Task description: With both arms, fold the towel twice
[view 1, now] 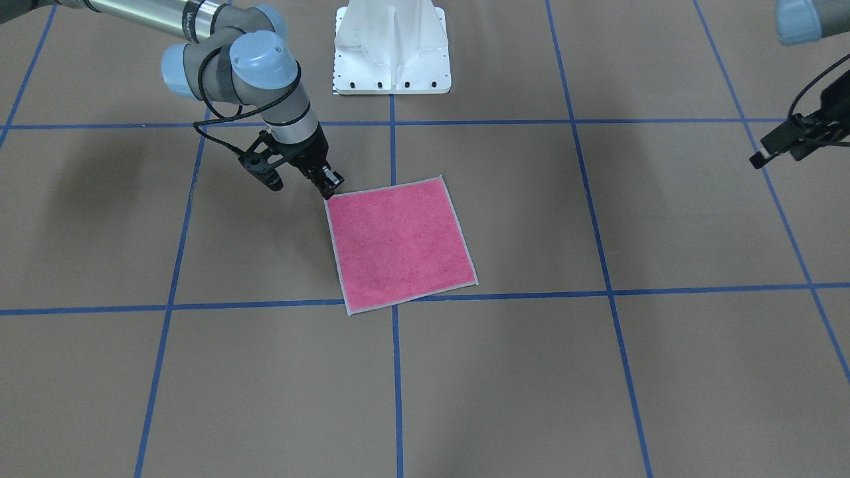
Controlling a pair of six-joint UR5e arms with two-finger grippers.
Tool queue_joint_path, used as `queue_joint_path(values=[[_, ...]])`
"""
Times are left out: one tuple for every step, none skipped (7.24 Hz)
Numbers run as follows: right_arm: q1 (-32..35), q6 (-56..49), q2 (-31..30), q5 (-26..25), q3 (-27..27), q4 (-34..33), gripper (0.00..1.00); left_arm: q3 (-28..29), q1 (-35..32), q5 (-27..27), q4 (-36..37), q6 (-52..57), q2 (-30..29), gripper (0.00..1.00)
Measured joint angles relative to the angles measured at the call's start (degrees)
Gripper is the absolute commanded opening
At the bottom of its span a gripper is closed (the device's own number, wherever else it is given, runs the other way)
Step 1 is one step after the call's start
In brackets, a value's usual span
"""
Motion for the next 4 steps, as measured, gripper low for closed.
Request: queue_joint_path(values=[[-0.8, 0.3, -0.5, -0.4, 0.9, -0.1, 0.00, 0.1, 2.9, 0.1, -4.6, -9.3, -1.3, 1.00], [-1.8, 0.6, -0.5, -1.0, 1.9, -0.7, 0.00, 0.1, 6.0, 0.2, -8.0, -19.3, -3.4, 1.00], [-2.6, 1.0, -0.4, -1.5, 2.8, -1.9, 0.00, -0.1, 10.4, 2.4, -10.8, -28.4, -6.1, 1.00], [-3.0, 1.1, -0.4, -1.8, 3.6, -2.8, 0.00, -0.8, 15.9, 7.5, -12.9, -38.0, -9.1, 1.00]])
